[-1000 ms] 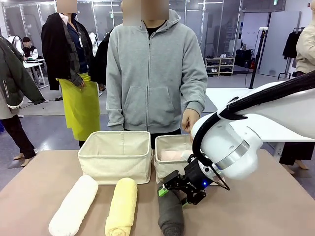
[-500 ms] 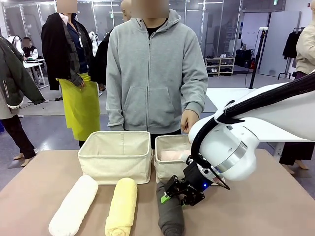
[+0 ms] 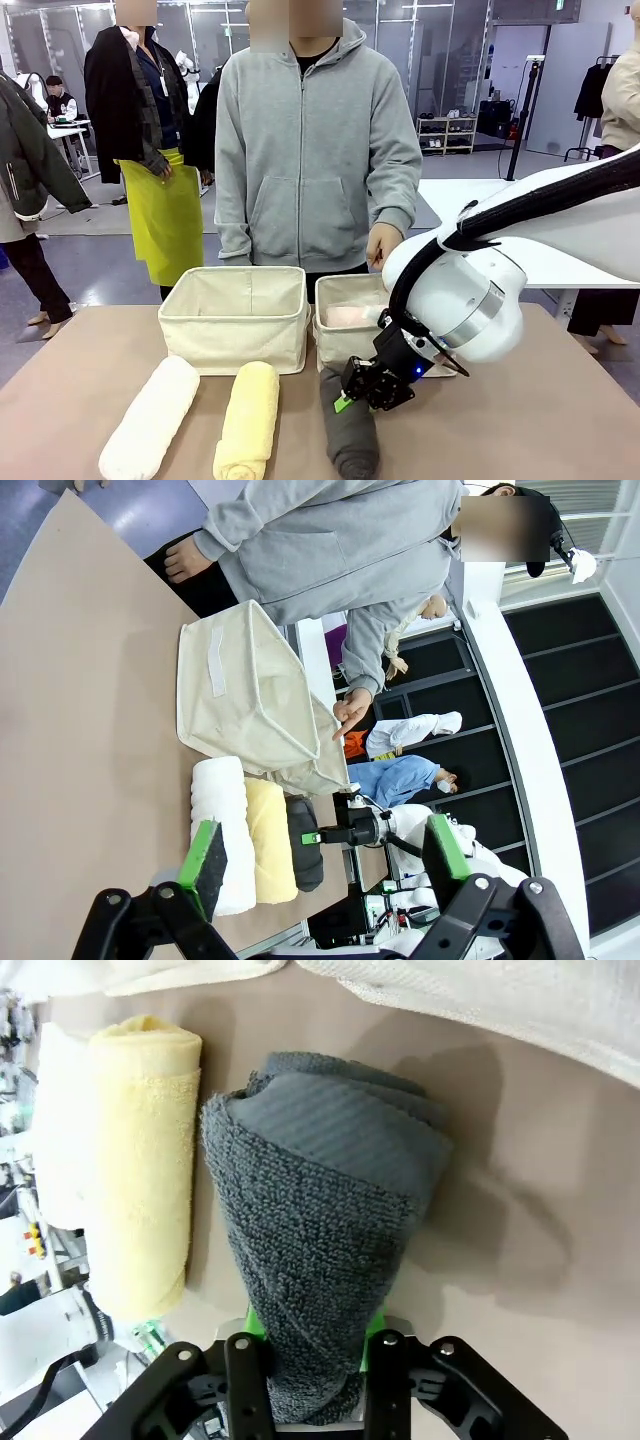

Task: Divide the towels into two baskets.
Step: Pick up one hotel-folded towel from the bottom of the table and place it in the Fabric basket indicated by the person.

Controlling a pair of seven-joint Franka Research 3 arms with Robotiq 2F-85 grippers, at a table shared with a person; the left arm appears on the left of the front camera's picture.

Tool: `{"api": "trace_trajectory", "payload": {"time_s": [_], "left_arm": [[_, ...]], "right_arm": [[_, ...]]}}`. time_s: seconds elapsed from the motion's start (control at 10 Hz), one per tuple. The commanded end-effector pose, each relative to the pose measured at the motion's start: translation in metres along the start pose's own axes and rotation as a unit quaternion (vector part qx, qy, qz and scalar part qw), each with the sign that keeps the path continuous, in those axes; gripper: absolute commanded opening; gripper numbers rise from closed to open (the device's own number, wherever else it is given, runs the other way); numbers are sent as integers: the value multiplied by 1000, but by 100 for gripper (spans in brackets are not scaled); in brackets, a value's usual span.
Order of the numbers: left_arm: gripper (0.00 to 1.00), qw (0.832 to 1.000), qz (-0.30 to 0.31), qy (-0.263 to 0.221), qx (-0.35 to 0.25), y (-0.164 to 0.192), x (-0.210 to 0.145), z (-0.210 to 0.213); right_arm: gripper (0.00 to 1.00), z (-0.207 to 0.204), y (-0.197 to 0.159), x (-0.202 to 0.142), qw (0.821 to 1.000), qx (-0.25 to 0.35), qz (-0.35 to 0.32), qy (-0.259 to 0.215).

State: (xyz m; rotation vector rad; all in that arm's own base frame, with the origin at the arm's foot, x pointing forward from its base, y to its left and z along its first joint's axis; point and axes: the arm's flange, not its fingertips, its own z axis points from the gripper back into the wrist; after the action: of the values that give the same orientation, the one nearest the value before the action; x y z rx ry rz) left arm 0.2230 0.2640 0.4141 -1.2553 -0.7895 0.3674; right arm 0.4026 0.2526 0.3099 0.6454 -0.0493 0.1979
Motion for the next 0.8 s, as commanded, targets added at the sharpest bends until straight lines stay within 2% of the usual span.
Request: {"api": "trace_trajectory", "payload": {"time_s": [0.0, 0.2, 0.3, 0.4, 0.5, 0.6, 0.7], "left_arm": [[100, 1000, -4, 0, -6, -3, -1, 4], [100, 1000, -4, 0, -6, -3, -1, 4], [100, 1000, -4, 0, -6, -3, -1, 4], [100, 1000, -4, 0, -6, -3, -1, 4], [100, 1000, -4, 0, -6, -3, -1, 4], [100, 1000, -4, 0, -6, -3, -1, 4], [100, 1000, -4, 0, -6, -3, -1, 4]], "right_arm": [[15, 45, 28, -9, 998, -60, 35, 0], [15, 103, 62, -20, 986, -115, 117, 13], [15, 128, 73, -25, 973, -148, 173, 27], [15, 148, 79, -27, 958, -165, 226, 64], [15, 164, 84, -32, 939, -182, 279, 88], [15, 179, 89, -40, 902, -206, 364, 112], [15, 185, 93, -47, 874, -215, 418, 122]]}}
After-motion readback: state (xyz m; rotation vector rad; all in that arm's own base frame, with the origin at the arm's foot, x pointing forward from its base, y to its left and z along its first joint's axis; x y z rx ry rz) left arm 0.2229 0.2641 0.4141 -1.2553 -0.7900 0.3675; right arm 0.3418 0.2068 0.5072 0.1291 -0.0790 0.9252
